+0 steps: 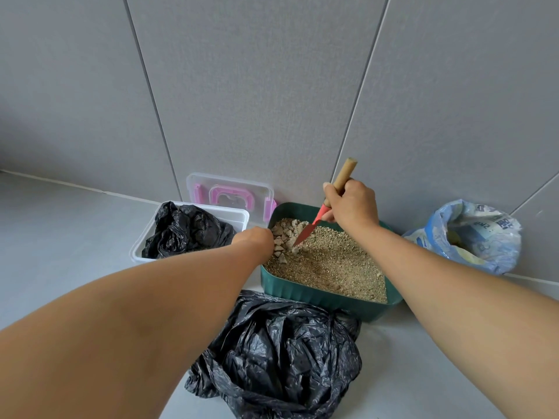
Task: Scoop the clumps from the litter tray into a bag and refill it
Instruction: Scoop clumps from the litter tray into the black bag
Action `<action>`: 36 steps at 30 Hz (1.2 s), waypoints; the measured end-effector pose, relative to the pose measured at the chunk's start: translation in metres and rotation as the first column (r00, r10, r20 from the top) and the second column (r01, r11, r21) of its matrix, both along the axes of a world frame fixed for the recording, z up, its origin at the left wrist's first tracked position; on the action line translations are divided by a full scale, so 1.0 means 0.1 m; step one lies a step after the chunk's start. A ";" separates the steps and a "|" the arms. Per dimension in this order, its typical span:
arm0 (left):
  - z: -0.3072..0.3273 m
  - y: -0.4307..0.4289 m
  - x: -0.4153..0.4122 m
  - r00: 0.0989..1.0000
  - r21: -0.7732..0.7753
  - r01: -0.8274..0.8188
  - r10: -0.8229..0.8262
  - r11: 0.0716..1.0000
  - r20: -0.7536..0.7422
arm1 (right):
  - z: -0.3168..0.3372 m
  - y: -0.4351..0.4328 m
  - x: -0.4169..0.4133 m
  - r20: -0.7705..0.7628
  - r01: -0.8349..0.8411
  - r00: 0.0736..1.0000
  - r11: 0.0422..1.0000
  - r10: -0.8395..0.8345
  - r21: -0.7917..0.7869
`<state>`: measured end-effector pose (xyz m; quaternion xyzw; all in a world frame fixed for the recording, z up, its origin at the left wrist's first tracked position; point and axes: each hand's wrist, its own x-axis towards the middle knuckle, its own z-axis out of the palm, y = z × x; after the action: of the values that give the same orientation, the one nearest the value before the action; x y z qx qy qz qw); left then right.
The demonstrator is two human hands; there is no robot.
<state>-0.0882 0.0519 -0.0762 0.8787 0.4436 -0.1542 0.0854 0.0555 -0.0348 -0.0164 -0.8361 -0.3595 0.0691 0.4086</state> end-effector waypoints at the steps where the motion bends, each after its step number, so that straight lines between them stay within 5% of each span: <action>1: 0.00 0.00 0.00 1.000 0.001 -0.003 0.003 1.000 -0.001 | 0.01 -0.01 -0.02 -0.016 -0.009 1.000 1.000 0.009 -0.023; 5: 0.00 -0.01 0.00 1.000 0.007 -0.003 0.003 1.000 -0.003 | -0.04 -0.03 -0.09 -0.273 -0.070 0.960 0.997 0.059 -0.031; 8: 0.00 -0.01 0.00 1.000 0.002 -0.001 0.001 1.000 -0.002 | -0.05 -0.01 -0.08 -0.321 -0.002 0.947 0.998 0.021 0.057; 14: 0.00 0.00 -0.01 1.000 -0.004 0.005 -0.005 1.000 -0.003 | 0.04 -0.03 0.00 0.013 0.055 0.998 0.998 -0.055 0.008; 17: -0.01 0.00 0.00 1.000 -0.009 0.001 -0.001 1.000 -0.008 | -0.01 -0.06 0.01 0.057 0.048 0.997 0.996 -0.044 -0.073; 27: 0.01 0.00 0.00 1.000 -0.016 -0.002 0.002 1.000 -0.007 | 0.00 -0.04 0.06 -0.087 0.074 0.994 0.997 -0.071 0.033; 31: 0.01 0.00 0.00 1.000 -0.019 -0.014 0.014 1.000 -0.010 | -0.04 -0.09 -0.05 -0.281 0.017 0.959 0.999 -0.027 -0.035; 36: 0.02 0.00 -0.01 1.000 -0.017 -0.003 0.003 1.000 0.003 | -0.03 -0.05 -0.09 -0.418 0.136 0.905 0.984 -0.078 0.111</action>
<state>-0.0895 0.0516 -0.0743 0.8776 0.4434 -0.1564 0.0935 0.0470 -0.0396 -0.0191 -0.7911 -0.2227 0.1963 0.5348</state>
